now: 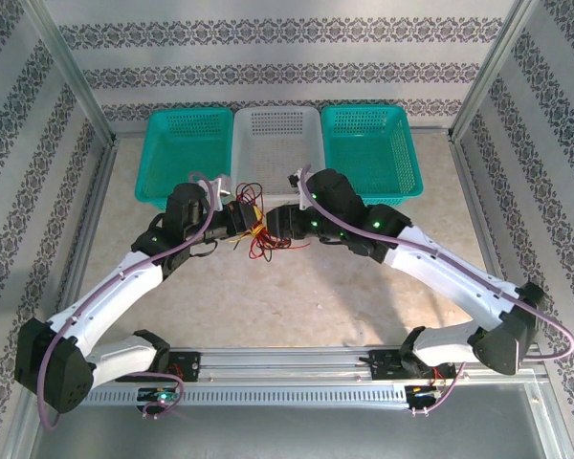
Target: Untangle the cables
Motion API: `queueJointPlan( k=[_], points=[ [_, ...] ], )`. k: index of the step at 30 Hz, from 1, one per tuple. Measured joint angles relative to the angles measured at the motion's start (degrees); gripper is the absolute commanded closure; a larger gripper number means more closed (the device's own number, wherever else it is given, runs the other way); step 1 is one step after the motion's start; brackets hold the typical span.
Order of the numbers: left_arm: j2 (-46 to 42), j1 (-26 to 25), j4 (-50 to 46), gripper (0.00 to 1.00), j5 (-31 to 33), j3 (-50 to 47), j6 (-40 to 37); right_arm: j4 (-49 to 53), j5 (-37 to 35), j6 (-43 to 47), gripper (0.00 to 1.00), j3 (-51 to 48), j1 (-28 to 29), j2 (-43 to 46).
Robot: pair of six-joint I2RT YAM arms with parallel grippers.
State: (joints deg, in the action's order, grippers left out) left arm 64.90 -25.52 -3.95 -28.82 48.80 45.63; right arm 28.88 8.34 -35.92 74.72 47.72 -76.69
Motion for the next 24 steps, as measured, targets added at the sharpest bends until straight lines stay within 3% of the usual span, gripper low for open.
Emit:
queueJointPlan(
  k=[16, 20, 24],
  points=[
    [1.25, 0.00, 0.00, 1.00, -3.39, 0.00, -1.11, 0.00, 1.38, -0.74, 0.85, 1.27, -2.84, -1.49],
    [1.27, 0.00, 0.02, 1.00, -4.11, 0.00, -1.70, -0.24, 2.69, -1.73, 1.00, 1.01, -3.43, -1.14],
    [1.27, 0.00, 0.31, 1.00, -4.63, 0.00, -1.70, -0.66, 4.07, -1.88, 1.00, 0.46, -4.35, -0.61]
  ],
)
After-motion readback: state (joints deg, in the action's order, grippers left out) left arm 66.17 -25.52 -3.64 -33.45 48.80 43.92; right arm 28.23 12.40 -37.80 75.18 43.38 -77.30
